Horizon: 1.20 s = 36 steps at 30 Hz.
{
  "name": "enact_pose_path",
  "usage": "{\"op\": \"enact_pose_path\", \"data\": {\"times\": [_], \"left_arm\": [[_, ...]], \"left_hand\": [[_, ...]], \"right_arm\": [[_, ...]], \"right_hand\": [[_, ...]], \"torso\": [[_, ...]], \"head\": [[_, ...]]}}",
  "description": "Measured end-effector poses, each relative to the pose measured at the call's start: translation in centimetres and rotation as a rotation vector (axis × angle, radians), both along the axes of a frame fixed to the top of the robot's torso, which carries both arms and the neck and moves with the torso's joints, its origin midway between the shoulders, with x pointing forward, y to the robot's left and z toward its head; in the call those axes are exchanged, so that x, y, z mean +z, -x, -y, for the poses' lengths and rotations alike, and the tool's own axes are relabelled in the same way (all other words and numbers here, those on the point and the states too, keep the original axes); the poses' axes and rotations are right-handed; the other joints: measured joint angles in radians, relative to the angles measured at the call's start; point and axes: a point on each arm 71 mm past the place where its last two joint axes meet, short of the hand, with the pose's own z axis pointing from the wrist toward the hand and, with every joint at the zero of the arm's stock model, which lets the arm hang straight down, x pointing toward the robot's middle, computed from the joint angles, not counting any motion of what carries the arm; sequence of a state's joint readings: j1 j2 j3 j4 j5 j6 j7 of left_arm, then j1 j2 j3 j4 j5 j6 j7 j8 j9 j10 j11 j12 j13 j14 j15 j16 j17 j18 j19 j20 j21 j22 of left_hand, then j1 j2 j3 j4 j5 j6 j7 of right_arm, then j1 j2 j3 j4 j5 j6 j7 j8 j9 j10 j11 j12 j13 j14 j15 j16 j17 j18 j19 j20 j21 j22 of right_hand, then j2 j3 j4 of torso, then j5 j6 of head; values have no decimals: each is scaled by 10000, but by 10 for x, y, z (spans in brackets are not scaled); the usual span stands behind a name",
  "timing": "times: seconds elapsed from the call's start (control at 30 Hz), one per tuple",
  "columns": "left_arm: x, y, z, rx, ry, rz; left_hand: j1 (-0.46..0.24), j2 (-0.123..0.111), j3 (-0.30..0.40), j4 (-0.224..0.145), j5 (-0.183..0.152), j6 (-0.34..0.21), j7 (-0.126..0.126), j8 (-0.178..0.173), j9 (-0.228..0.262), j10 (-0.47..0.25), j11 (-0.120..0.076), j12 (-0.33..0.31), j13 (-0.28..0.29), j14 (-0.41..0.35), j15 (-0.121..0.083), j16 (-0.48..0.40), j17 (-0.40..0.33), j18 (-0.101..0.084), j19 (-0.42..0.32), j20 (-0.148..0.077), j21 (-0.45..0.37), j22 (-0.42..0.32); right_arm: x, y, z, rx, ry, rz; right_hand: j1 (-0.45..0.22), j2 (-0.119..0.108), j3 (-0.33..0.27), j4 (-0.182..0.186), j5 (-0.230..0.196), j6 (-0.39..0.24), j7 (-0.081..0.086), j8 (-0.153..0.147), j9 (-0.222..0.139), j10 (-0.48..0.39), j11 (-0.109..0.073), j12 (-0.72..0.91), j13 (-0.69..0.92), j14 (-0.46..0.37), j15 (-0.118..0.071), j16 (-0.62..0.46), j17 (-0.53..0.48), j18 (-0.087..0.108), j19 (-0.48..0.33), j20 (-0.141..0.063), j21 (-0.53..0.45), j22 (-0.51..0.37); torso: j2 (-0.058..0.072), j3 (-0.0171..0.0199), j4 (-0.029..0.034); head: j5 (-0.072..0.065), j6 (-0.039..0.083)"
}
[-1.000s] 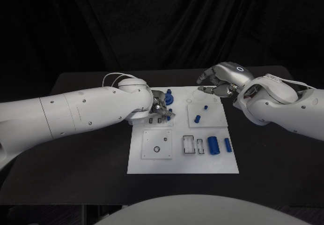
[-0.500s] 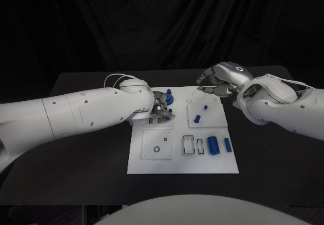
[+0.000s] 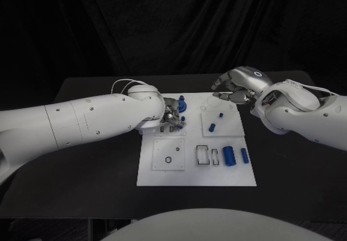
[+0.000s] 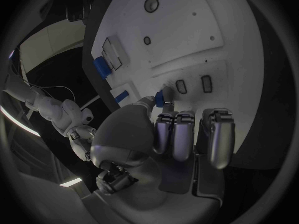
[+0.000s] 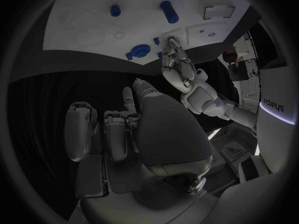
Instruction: Assemble the parts on the task board
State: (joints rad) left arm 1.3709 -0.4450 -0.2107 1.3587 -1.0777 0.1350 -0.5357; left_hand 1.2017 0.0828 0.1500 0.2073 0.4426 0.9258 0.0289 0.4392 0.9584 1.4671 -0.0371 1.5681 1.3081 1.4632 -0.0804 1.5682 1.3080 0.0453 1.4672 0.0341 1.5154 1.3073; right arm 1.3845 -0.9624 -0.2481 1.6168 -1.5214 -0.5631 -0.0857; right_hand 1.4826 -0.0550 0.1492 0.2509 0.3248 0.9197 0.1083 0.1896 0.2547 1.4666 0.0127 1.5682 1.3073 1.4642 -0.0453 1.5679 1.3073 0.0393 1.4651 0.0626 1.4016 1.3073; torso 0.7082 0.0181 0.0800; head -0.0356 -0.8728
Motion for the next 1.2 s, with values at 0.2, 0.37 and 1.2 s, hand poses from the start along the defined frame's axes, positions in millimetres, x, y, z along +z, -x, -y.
{"op": "enact_pose_path", "data": {"times": [0.2,0.37,1.2], "left_arm": [[-1,1,-5,60,49,8],[0,2,-12,162,168,64],[2,7,-42,811,472,329]], "left_hand": [[-167,-474,1015,-109,469,102,-10,-223,313,0,0,0,0,0,0,0,1,0,0,0,-38,3],[-344,-699,1492,-154,479,191,-2,-290,491,-1,0,0,-1,0,0,0,0,0,0,1,-38,8],[-709,-951,2110,-284,38,450,-18,-512,689,-2,1,0,-1,39,-36,0,-2,0,0,1,-134,5]], "right_arm": [[0,0,1,-27,5,-7],[0,1,3,-74,11,-17],[-3,2,8,-203,40,-112]], "right_hand": [[19,-1,27,-27,76,0,0,0,-10,0,0,0,0,0,0,0,0,0,0,0,0,0],[19,-1,27,-27,76,0,0,0,-9,0,0,0,0,0,0,0,0,0,0,0,0,-1],[56,-40,70,-70,120,0,0,0,-22,0,0,0,0,0,0,0,0,0,0,0,-78,5]], "torso": [[-5,3,11],[-4,3,13],[2,-5,23]], "head": [[3,0],[3,0],[193,-1]]}}
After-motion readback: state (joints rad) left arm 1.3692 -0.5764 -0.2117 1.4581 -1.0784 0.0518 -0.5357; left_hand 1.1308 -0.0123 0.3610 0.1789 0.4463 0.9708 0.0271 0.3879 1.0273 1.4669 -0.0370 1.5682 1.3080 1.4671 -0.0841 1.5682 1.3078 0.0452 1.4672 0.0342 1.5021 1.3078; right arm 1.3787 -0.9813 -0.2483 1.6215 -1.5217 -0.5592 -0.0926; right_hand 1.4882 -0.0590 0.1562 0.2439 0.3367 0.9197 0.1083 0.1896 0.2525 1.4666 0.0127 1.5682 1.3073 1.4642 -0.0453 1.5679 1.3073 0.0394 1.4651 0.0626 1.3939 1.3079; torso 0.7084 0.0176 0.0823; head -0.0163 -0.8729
